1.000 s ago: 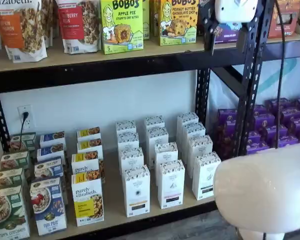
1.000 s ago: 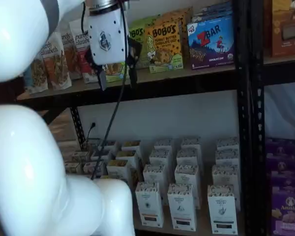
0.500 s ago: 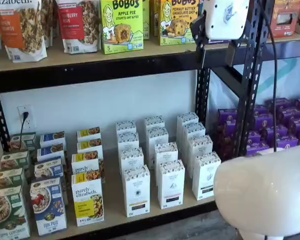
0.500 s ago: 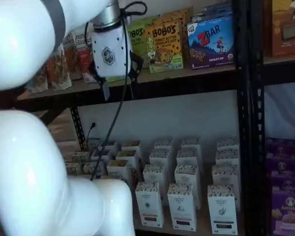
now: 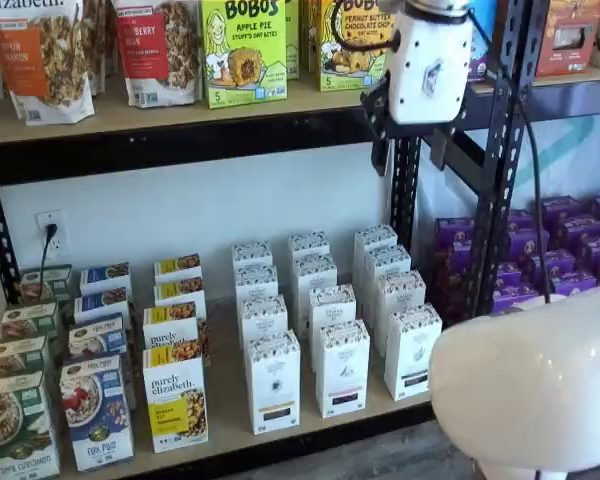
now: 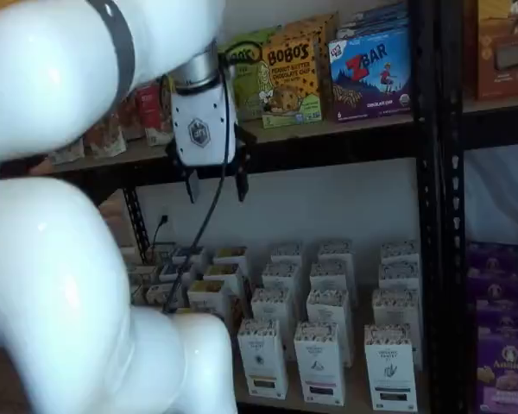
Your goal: Pick up the white box with a yellow strip in the middle, on the bottom shelf, the fourth box from the left
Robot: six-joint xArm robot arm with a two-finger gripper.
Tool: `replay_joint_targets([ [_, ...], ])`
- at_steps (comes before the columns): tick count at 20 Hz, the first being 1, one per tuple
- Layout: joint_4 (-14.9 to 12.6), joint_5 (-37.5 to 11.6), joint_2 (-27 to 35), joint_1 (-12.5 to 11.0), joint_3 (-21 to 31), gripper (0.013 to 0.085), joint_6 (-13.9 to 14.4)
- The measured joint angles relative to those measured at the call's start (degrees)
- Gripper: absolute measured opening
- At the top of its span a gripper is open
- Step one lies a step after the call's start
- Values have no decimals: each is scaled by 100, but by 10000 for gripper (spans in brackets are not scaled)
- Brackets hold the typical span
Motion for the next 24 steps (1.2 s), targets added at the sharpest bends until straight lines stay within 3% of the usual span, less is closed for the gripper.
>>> replay_joint_targets([
  [11, -270, -1166, 351, 434, 760, 850, 439],
  [24, -197, -2564, 858, 708, 1433, 850, 669],
])
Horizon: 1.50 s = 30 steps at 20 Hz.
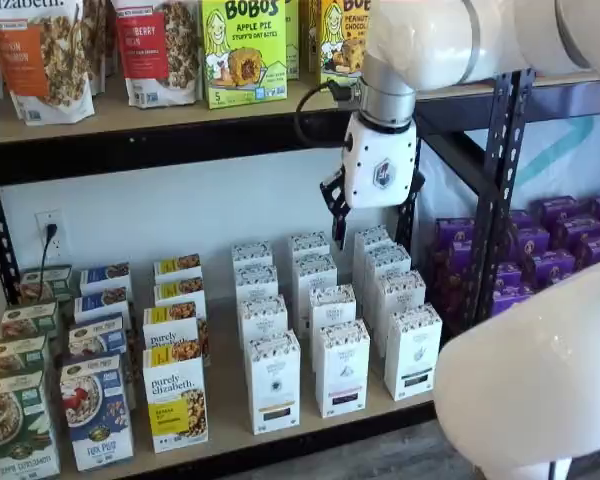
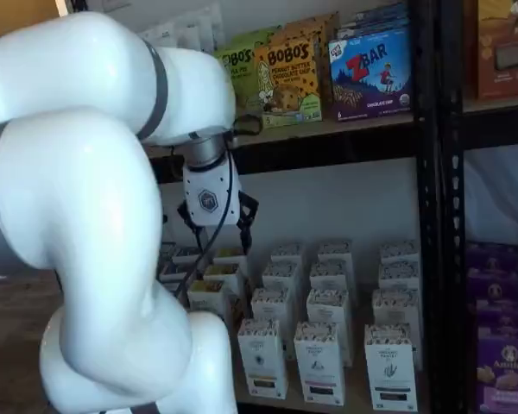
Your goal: Pick up the white box with a yellow strip in the middle, on the bottom shelf, the fourth box from the left
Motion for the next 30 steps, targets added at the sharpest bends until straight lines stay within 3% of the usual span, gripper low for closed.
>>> replay_joint_targets([
  [13, -38, -1197, 750, 134, 332, 850, 124],
  [21, -219, -1856, 1367, 288, 384, 850, 395],
  [30, -79, -2759, 2173, 411, 405, 850, 397],
])
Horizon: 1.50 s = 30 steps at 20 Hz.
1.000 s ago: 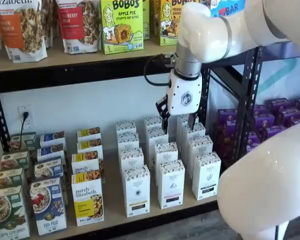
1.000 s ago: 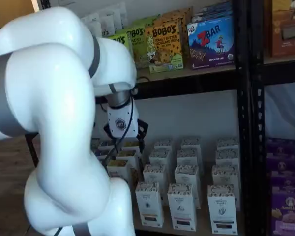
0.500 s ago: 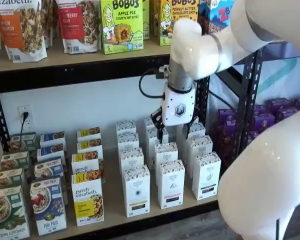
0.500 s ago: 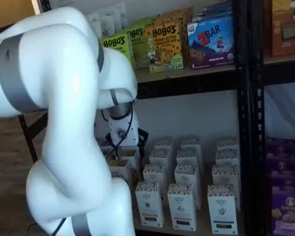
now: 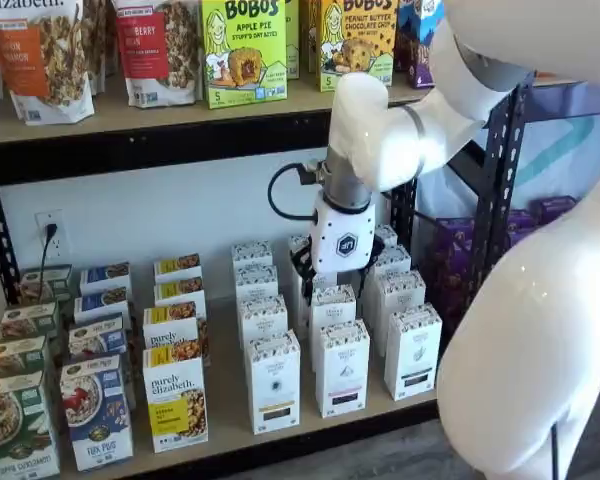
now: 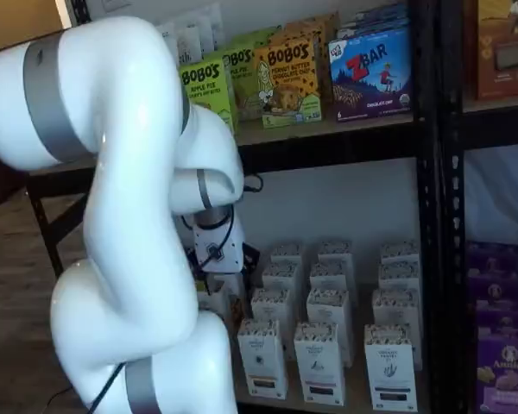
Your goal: Pick up the white box with a yellow strip in the middle, on the bottom shelf, the fourth box from the left
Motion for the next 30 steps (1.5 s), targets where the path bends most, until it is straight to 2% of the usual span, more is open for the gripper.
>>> replay_joint_targets([
  [3, 9, -276, 279, 25, -34, 850, 14],
  [8, -145, -646, 750, 38, -138, 850, 153],
  [16, -201, -1115, 1394, 1, -331, 850, 164],
  [30, -362, -1566, 2278, -32, -762, 850, 281],
])
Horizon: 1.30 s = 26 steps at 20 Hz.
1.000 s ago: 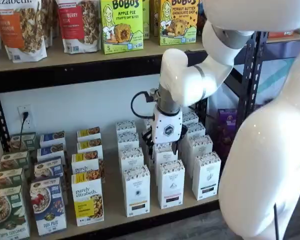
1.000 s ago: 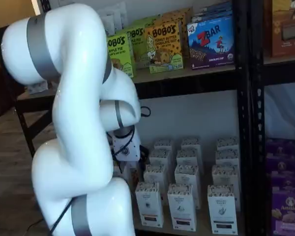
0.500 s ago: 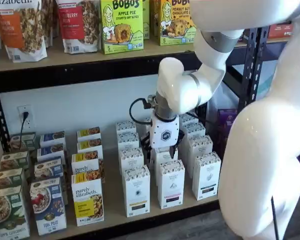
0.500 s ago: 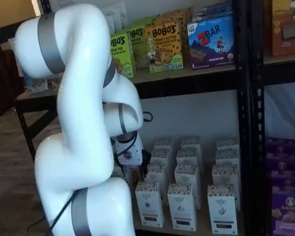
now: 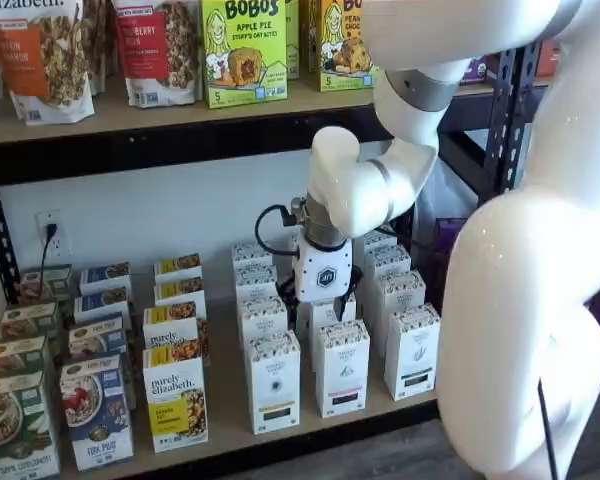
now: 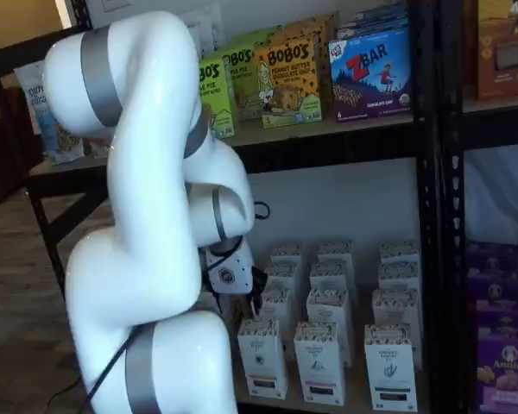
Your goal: Pick up the white box with a yellow strip in the middle, on the bottom shelf, the fourth box from the left
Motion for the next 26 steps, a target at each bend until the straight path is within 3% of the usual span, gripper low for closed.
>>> replay_joint_targets([
  [12, -161, -240, 665, 8, -399, 850, 160],
  [26, -125, -667, 1632, 123, -920, 850, 239],
])
